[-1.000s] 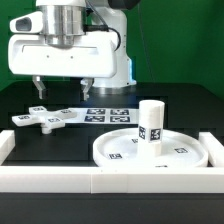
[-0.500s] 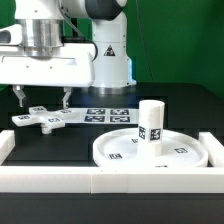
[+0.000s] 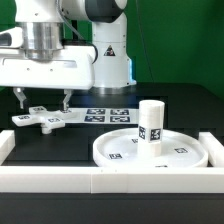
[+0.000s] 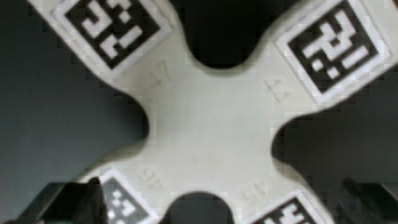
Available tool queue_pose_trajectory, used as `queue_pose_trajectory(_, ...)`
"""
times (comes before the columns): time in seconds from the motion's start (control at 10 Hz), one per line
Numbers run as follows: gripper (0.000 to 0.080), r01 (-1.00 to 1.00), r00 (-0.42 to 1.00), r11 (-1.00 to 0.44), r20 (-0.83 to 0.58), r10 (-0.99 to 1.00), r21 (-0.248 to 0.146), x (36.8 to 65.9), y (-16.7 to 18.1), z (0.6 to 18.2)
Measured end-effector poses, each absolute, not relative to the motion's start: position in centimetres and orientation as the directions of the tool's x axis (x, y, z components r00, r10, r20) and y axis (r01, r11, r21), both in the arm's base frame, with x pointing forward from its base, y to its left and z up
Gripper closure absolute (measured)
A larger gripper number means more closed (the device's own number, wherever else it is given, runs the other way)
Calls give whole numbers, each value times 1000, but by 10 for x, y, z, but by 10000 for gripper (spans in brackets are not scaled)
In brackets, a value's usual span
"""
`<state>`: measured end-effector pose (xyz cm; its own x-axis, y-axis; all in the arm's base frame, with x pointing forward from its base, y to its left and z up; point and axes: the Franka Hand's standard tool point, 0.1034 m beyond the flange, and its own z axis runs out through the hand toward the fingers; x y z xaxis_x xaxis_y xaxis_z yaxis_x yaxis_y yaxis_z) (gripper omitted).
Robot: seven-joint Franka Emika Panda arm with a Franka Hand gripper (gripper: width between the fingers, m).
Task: Assemble round table
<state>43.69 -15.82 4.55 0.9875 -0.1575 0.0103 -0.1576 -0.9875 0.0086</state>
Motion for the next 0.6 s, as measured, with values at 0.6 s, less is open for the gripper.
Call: queue_pose_trajectory(0.6,151,-177,984,-984,5,-177,6,438,-156,45)
